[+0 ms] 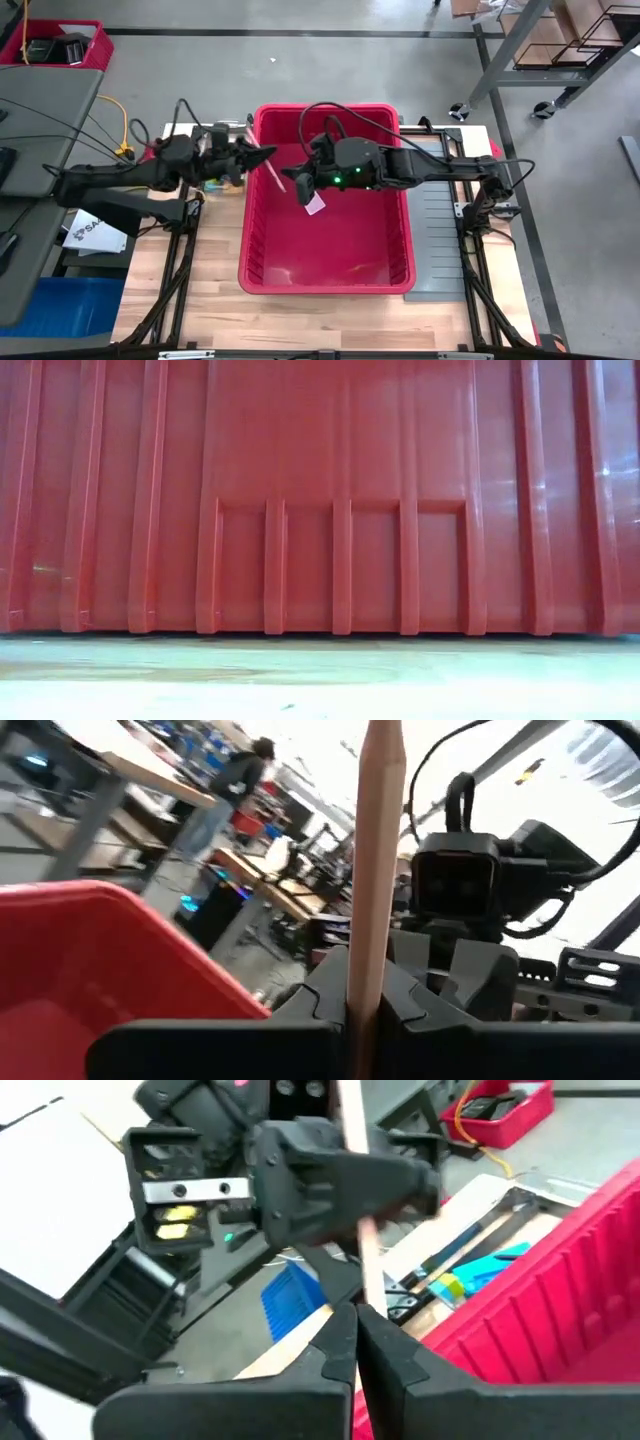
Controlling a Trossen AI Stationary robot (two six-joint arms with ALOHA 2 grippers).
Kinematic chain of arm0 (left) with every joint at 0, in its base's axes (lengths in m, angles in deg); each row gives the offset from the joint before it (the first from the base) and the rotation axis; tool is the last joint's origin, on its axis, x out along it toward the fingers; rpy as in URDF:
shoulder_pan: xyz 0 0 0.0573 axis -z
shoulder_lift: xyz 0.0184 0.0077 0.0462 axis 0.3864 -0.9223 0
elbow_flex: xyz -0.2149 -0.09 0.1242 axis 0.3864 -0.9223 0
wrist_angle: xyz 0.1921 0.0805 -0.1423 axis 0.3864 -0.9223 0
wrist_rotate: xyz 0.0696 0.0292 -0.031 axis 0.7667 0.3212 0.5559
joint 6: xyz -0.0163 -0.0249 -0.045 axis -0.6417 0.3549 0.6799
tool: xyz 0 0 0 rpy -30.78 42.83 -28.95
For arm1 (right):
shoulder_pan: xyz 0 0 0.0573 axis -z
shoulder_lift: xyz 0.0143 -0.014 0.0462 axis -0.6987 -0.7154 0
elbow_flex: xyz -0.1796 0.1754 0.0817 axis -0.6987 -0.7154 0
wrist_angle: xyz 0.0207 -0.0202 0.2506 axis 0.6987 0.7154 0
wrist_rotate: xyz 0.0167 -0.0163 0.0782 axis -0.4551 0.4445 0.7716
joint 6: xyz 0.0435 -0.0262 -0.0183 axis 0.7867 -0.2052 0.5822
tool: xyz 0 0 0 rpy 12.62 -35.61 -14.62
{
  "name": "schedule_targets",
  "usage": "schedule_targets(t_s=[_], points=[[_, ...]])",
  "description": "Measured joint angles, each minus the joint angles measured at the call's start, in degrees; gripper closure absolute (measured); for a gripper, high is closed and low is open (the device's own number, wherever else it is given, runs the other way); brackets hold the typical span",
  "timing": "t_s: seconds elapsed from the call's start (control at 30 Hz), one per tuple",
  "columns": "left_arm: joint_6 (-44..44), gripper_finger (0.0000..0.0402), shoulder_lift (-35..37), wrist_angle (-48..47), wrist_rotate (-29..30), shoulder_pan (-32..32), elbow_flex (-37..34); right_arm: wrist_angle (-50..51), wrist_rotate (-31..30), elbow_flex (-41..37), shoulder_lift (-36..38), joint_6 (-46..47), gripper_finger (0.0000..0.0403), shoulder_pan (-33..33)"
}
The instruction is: Sort Items/Unsort Items
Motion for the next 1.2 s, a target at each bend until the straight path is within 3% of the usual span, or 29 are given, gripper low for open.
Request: schedule_targets(t_s=[0.17,0.27,0.4,0.47,0.6,0.83,0.9,1.07,1.2], points=[[-1.93,0.0399,7.19,-13.03,7.93,-2.13,0.00,1.39,-2.56,0.00,-0.02,-0.04,0.0378,0.04],[-1.85,0.0400,11.47,-25.67,18.00,-3.01,0.00,3.05,-2.78,0.00,-0.02,0.08,0.0361,0.04],[0.26,0.0400,14.45,-42.43,35.62,-5.33,0.00,4.09,-2.78,0.00,-0.02,0.25,0.0346,0.02],[2.24,0.0400,14.32,-51.33,39.98,-8.00,0.00,4.23,-2.75,0.00,-0.02,0.35,0.0343,0.02],[5.97,0.0401,10.74,-64.27,37.42,-14.87,-0.63,4.19,-2.89,0.00,-0.02,0.38,0.0341,0.04],[-1.95,0.0395,1.53,-63.37,31.23,-26.67,-3.87,4.30,-2.91,0.00,-0.02,2.08,0.0341,-0.05],[-3.48,0.0379,-1.27,-62.79,29.57,-29.47,-3.87,4.55,-2.93,0.00,-0.02,2.07,0.0341,-0.34],[-9.41,0.0316,-6.87,-58.01,17.57,-34.81,-3.87,6.77,-5.52,0.00,-0.02,1.93,0.0341,-0.77],[-10.03,0.0259,-8.46,-55.79,15.44,-36.36,-3.87,8.69,-5.75,0.00,-0.02,1.91,0.0341,-0.77]])
